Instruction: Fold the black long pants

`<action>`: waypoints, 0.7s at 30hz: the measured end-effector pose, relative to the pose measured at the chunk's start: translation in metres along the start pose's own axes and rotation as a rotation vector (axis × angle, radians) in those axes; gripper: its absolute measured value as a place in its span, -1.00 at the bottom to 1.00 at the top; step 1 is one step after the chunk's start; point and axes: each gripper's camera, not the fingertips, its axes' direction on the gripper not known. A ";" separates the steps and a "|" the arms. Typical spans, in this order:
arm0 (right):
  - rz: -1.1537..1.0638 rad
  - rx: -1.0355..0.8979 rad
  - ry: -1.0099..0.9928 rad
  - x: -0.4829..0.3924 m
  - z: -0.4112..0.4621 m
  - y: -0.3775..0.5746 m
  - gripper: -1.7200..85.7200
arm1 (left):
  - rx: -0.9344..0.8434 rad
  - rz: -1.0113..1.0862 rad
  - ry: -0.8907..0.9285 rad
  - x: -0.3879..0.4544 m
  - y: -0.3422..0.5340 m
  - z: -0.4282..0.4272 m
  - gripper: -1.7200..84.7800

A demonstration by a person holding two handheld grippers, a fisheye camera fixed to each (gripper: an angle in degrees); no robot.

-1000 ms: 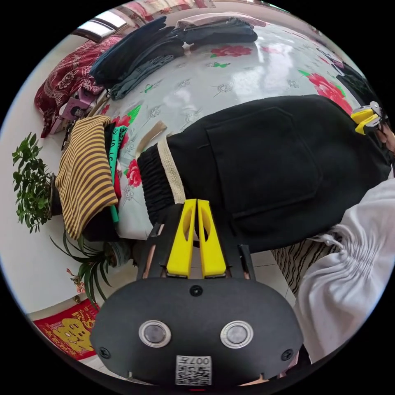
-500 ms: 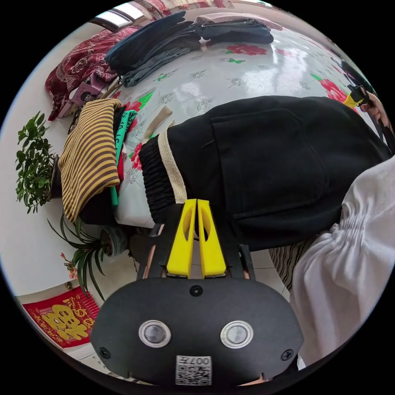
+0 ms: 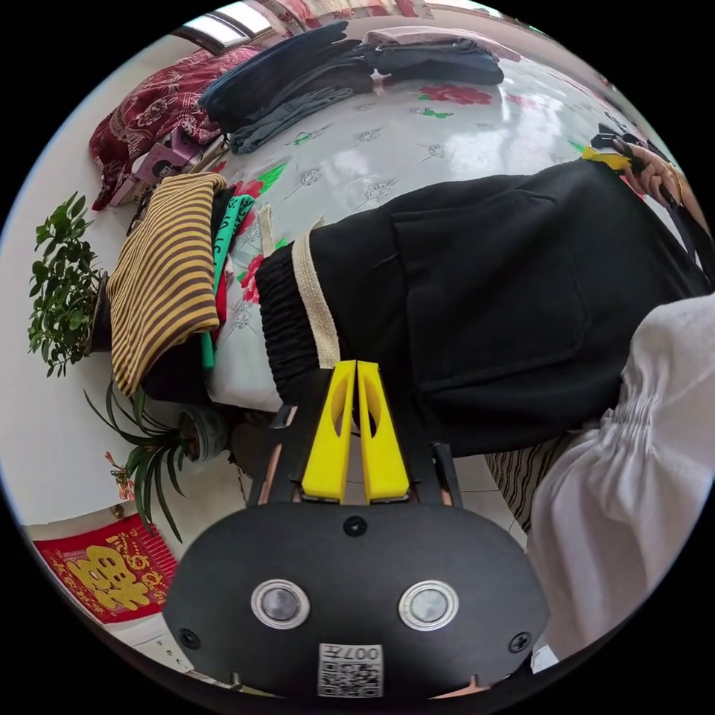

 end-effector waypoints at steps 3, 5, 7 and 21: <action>-0.037 0.248 -0.071 -0.004 -0.042 0.025 -0.96 | -0.001 -0.057 0.043 -0.018 0.003 0.004 -0.98; -0.135 0.347 -0.031 -0.022 -0.064 0.060 -0.96 | 0.011 -0.086 0.066 -0.028 0.008 0.003 -0.98; -0.211 0.376 0.065 -0.038 -0.071 0.096 -0.95 | 0.036 -0.107 0.080 -0.039 0.016 -0.003 -0.98; 0.363 1.368 0.601 0.060 -0.094 0.569 -0.72 | 0.202 -0.375 0.435 -0.104 0.059 -0.015 -0.98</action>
